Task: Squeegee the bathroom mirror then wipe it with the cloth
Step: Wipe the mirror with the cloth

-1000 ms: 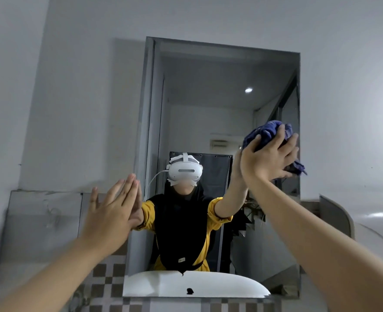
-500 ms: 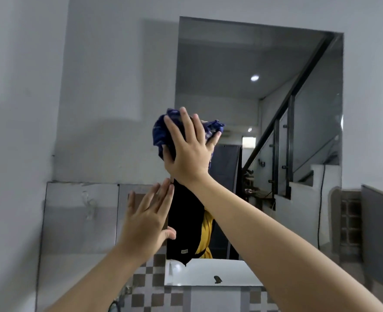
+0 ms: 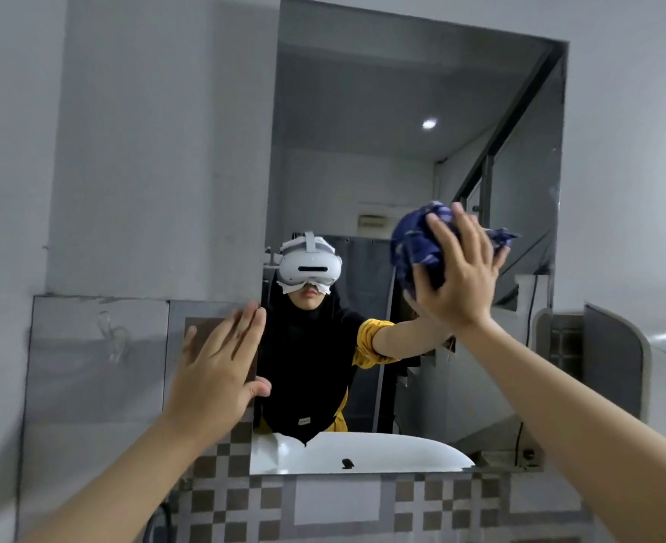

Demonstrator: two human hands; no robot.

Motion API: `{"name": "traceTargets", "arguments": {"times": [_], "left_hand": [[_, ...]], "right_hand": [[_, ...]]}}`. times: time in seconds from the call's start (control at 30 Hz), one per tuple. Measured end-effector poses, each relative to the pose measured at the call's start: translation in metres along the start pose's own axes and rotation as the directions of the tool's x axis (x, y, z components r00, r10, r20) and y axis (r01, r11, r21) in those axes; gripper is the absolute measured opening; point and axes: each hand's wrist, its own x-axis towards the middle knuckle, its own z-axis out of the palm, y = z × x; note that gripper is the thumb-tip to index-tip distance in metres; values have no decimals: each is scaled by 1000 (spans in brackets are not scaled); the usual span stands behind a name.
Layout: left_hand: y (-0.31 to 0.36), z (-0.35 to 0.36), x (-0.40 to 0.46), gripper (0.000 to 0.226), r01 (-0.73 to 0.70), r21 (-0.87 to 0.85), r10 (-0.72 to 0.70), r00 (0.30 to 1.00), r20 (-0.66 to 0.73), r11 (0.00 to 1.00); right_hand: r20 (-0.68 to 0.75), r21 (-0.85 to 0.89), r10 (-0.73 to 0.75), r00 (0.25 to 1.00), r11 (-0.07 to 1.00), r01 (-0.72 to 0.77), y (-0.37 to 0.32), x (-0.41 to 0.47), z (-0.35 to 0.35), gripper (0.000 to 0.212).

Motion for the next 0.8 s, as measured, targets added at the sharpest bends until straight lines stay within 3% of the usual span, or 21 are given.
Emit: {"name": "traceTargets", "arguments": {"times": [0.13,0.3,0.4,0.5,0.6,0.8], "left_hand": [[4,2,-4,102,24,-1,-24,1000,-9,1000],[12,7,-19,94,58,-17,-58,998,3,998],[13,12,-33,99,45,-26,-45,999,29,999],[12,14,-40,98,57,-44,-55,998,28,997],[12,15,-42,95,65,-80,-63,998,18,995],[5,21,-44,86,76,-105,-74,997,23,992]], "right_hand": [[-31,21,330,944,944,-329,42,-10,-17,55],[-21,54,628,778,778,-626,45,-34,-27,57],[-16,93,746,666,664,-742,16,-37,-20,59],[-7,118,794,607,604,-788,-20,-40,-10,60],[23,154,773,634,623,-767,-63,-44,1,62],[77,191,526,847,826,-531,-150,-56,28,63]]}}
